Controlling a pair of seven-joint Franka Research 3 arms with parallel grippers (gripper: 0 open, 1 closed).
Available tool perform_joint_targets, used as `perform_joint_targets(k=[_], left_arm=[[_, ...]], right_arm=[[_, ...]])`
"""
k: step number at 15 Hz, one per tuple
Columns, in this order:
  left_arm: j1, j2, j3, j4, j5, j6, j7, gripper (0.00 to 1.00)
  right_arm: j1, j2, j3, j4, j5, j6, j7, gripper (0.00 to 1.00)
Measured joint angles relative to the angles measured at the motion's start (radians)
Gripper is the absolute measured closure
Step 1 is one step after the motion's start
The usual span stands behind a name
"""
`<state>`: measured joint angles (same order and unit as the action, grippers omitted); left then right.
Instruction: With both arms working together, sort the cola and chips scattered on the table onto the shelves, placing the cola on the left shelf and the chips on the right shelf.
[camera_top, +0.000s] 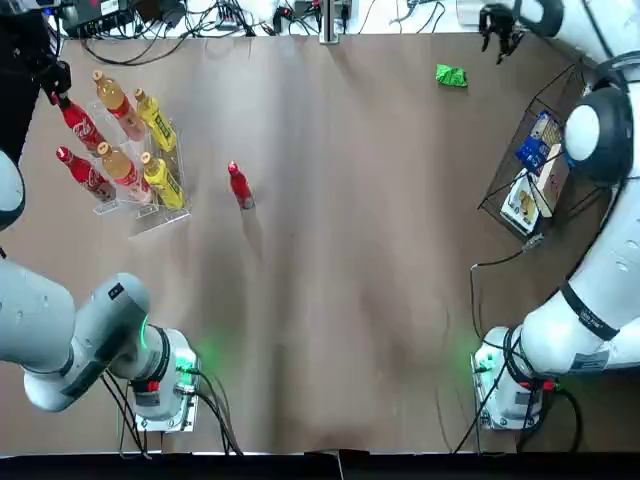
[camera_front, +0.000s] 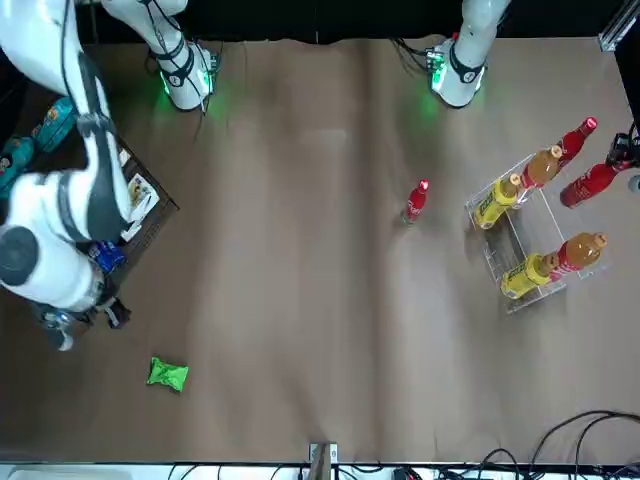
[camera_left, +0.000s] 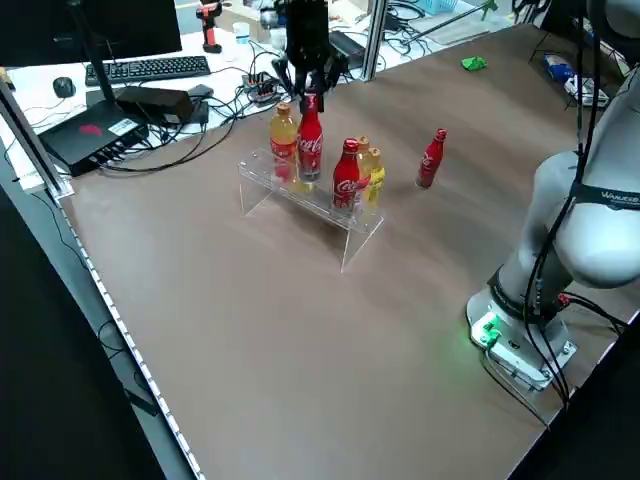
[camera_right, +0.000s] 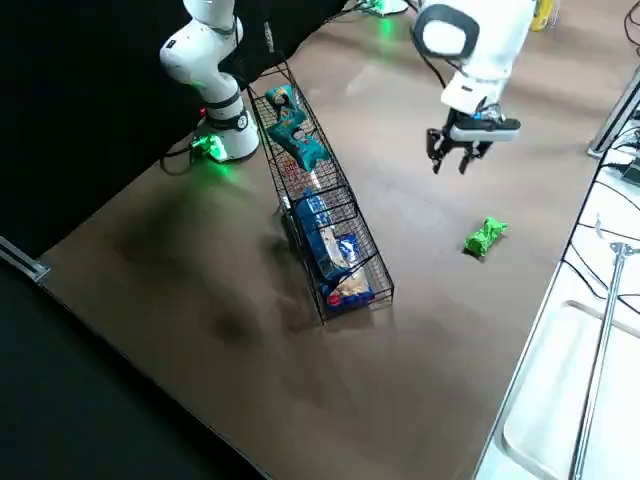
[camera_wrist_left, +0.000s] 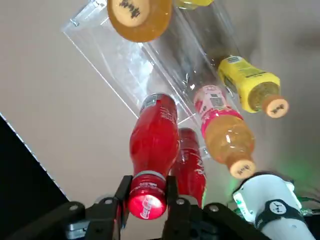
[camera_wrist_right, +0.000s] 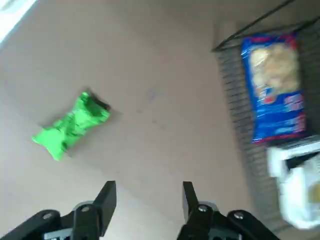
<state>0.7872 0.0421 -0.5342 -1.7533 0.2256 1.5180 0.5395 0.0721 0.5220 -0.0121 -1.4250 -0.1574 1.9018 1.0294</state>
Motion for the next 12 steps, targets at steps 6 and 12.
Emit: perform_joint_targets(k=[6,12], left_arm=[[0.028,0.0,0.0,-0.098,0.0,0.078,0.026,0.68],[0.038,-0.004,0.0,-0.106,0.002,0.08,0.026,0.66]], right_arm=[[0.054,0.184,-0.002,0.0,-0.002,0.414,0.457,0.32],[0.061,0.306,-0.06,0.001,-0.02,0.656,0.566,0.22]])
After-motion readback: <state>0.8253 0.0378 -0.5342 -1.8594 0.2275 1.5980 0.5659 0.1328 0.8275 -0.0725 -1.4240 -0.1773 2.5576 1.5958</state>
